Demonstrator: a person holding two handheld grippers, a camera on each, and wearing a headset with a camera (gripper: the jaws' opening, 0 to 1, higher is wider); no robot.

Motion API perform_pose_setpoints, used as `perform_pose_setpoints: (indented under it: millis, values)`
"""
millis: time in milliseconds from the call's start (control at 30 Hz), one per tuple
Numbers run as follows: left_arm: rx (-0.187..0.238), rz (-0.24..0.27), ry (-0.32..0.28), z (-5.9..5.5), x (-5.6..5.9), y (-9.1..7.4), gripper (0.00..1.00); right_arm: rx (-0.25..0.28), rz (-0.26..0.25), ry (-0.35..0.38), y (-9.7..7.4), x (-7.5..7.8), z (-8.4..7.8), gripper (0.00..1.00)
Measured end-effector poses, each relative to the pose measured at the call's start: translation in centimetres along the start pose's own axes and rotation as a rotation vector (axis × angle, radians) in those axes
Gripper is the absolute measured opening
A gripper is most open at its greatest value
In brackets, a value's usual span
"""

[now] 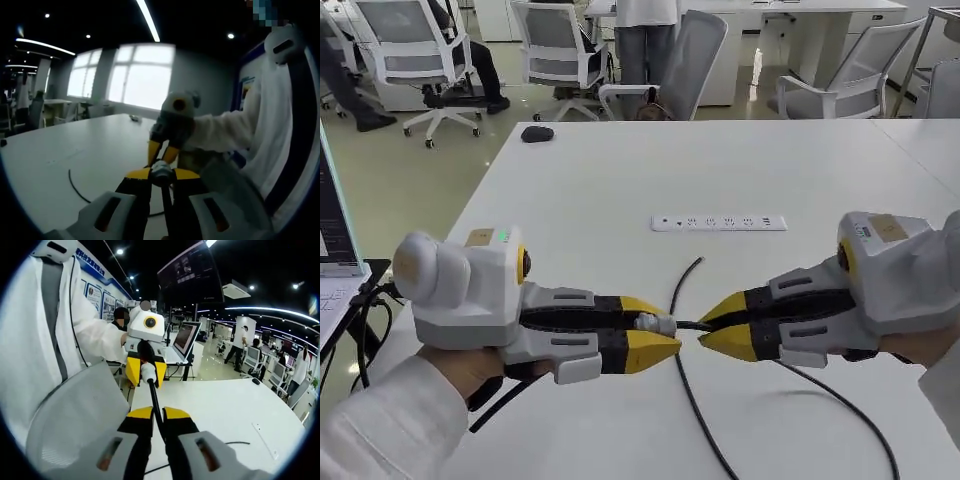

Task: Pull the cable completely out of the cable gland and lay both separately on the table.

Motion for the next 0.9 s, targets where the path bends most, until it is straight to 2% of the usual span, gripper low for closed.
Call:
perform_pose_setpoints:
  millis: [167,433,900]
  values:
    - [0.015,0.024,-0.018,0.0,-0.5,-0.7,0.17,-0.006,-0.033,0.024,-1.3,0.4,-1.0,0.06]
    - [0.008,0.032,-0.016,-0.2,-0.4,-1.0,0.17,-0.031,-0.063,0.067,-2.9,0.1,-2.8,0.06]
    - [-0.006,0.022,0.001,-0.1,-0.3,-0.7,0.17,-0.032,-0.077,0.085,-2.9,0.0,-3.3,0.06]
Point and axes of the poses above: the centre of the closed fingertips' face, and the gripper's own axes: y roughly forward along the fingers, x roughly to its right, z roughly out of its top, the point moved 1 cm from there along -y, roughly backward along the fingers, and after that the axes turned 7 degrees about z, right-handed, at the moved point
